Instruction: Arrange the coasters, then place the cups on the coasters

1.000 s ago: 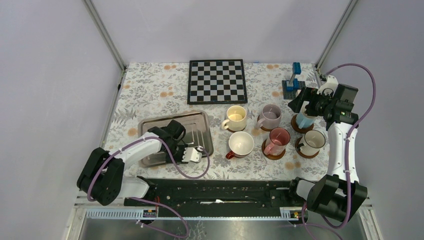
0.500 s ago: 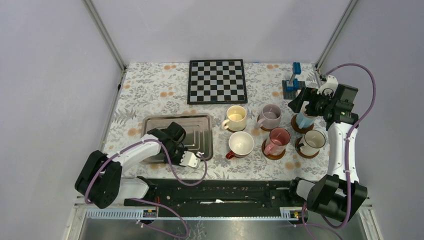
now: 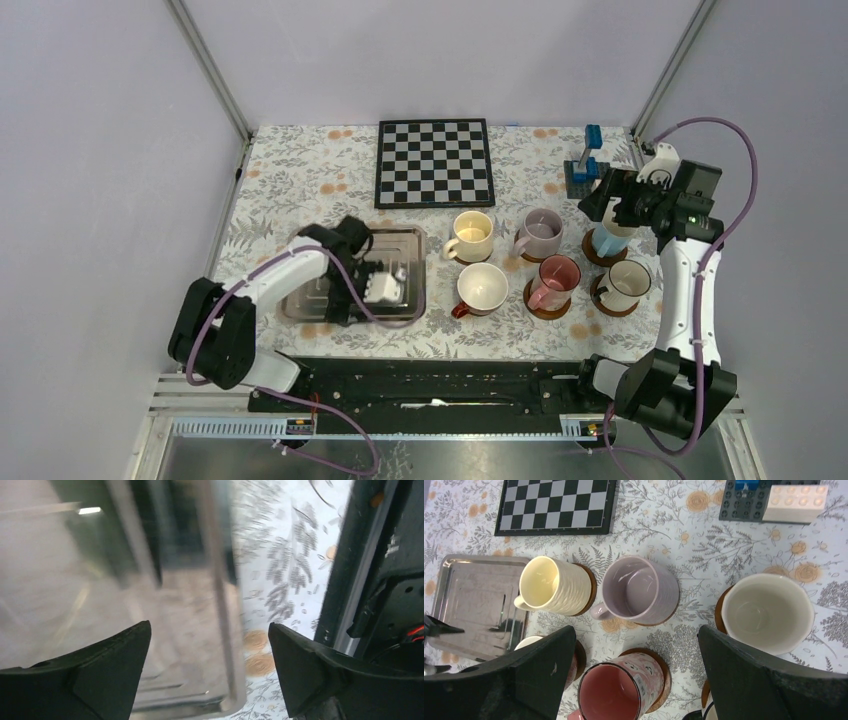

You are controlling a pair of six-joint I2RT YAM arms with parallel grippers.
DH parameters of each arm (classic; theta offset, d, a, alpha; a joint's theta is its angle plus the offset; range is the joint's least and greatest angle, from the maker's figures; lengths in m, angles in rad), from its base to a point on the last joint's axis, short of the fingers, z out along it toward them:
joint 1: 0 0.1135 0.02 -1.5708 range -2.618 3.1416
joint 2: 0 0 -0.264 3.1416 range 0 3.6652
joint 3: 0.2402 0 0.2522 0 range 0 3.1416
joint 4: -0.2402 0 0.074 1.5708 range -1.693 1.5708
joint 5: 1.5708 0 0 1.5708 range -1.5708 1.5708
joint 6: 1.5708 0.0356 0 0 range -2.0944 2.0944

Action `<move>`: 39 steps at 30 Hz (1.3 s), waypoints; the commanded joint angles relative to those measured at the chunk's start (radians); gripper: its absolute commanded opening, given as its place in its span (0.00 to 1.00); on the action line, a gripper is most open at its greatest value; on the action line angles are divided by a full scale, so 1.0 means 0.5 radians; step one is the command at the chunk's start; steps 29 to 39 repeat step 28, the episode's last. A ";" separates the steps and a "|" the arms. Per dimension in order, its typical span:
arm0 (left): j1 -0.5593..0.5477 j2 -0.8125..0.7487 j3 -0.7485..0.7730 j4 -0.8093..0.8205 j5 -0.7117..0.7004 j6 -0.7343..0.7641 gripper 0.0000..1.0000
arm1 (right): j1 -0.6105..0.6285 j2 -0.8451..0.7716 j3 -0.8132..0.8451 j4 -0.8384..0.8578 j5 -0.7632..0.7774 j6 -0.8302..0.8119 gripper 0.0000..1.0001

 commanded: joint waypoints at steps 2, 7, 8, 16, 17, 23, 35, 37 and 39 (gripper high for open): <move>0.146 -0.012 0.725 -0.292 0.343 -0.408 0.99 | 0.054 0.156 0.312 -0.152 -0.084 -0.094 1.00; 0.378 0.129 1.230 -0.234 0.539 -0.903 0.99 | 0.267 0.337 0.557 -0.280 0.075 -0.200 1.00; 0.452 0.173 1.315 -0.175 0.565 -1.092 0.99 | 0.324 0.367 0.586 -0.291 0.115 -0.222 0.99; 1.188 0.206 1.146 0.421 0.629 -1.916 0.99 | 0.543 0.382 0.381 -0.176 0.299 -0.312 1.00; 1.250 0.183 1.078 0.469 0.616 -1.935 0.99 | 0.543 0.366 0.350 -0.156 0.319 -0.325 1.00; 1.517 0.112 0.797 0.662 0.627 -1.976 0.99 | 0.543 0.306 0.170 -0.066 0.379 -0.378 1.00; 1.576 0.095 0.748 0.716 0.666 -2.018 0.99 | 0.543 0.317 0.192 -0.059 0.381 -0.367 0.99; 1.576 0.095 0.748 0.716 0.666 -2.018 0.99 | 0.543 0.317 0.192 -0.059 0.381 -0.367 0.99; 1.576 0.095 0.748 0.716 0.666 -2.018 0.99 | 0.543 0.317 0.192 -0.059 0.381 -0.367 0.99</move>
